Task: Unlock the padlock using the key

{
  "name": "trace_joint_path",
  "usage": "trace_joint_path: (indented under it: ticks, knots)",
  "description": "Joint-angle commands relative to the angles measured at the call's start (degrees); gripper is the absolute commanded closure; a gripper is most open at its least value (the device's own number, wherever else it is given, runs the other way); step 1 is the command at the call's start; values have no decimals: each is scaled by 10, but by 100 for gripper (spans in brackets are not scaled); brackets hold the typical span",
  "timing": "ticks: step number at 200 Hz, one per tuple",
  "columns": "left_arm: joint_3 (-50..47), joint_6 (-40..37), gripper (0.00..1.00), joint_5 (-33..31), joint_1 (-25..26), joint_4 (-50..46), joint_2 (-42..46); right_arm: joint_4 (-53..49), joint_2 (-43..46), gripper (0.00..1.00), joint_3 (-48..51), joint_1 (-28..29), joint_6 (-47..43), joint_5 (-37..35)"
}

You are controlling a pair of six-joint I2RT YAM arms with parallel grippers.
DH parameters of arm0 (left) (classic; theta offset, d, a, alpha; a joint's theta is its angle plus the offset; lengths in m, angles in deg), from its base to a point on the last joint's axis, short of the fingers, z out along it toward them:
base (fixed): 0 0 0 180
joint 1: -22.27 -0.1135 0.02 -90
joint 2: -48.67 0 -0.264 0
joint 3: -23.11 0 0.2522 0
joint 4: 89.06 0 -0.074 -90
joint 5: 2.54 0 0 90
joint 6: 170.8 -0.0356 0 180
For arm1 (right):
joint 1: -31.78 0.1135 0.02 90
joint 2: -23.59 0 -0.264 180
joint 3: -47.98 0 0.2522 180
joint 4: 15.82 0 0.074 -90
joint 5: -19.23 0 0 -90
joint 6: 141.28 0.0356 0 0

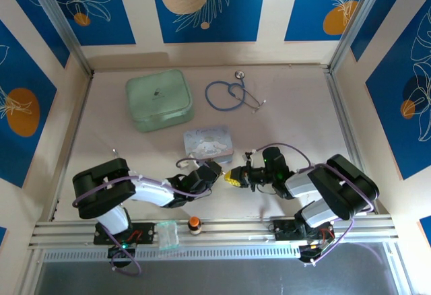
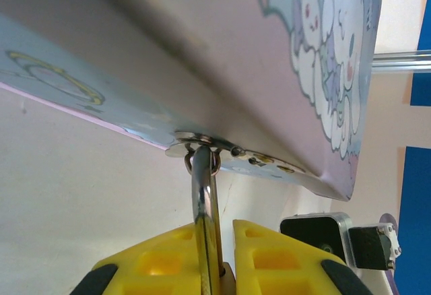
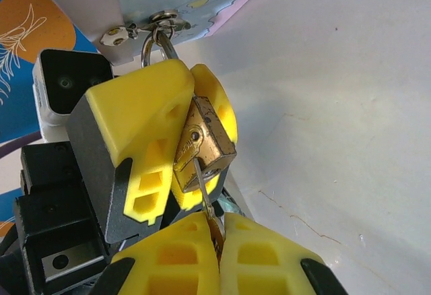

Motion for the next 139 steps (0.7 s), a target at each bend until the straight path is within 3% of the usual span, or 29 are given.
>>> trace_joint_path:
  ticks: [1, 98, 139]
  knots:
    - [0, 43, 99, 11, 0, 50, -7, -11, 7, 100, 7, 6, 1, 10]
    - [-3, 53, 99, 9, 0, 65, -15, -83, 79, 100, 17, 2, -11, -6]
    - [-2, 55, 100, 18, 0, 74, -17, -93, 71, 100, -10, 3, -19, 8]
